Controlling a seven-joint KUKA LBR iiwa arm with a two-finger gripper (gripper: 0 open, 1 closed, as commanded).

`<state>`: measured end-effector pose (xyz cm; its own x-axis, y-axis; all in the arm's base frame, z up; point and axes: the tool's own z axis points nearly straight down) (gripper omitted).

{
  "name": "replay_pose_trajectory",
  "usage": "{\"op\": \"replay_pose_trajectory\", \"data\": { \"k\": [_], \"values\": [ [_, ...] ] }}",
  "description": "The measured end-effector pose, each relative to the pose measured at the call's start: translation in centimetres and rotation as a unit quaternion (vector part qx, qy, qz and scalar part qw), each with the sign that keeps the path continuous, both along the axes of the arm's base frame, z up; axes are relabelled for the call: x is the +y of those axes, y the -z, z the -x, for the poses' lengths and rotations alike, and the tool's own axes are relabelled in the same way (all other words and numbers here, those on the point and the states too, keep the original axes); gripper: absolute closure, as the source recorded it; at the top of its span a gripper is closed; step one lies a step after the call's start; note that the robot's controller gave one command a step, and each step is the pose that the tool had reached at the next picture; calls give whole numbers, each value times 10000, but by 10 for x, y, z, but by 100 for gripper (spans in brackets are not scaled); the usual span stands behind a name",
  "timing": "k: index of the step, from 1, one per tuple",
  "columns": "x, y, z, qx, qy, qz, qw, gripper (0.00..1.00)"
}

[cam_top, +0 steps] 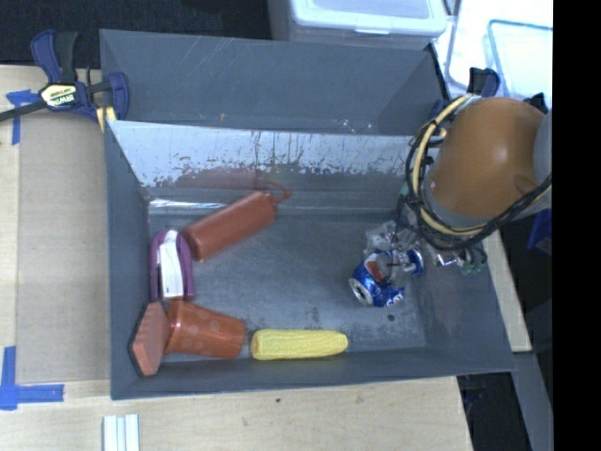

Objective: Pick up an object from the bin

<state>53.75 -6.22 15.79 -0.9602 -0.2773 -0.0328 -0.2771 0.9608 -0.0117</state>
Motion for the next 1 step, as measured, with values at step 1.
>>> {"op": "replay_pose_trajectory", "data": {
  "k": [1],
  "values": [
    [30,39,-24,78,56,-34,9999,100]
  ]
}}
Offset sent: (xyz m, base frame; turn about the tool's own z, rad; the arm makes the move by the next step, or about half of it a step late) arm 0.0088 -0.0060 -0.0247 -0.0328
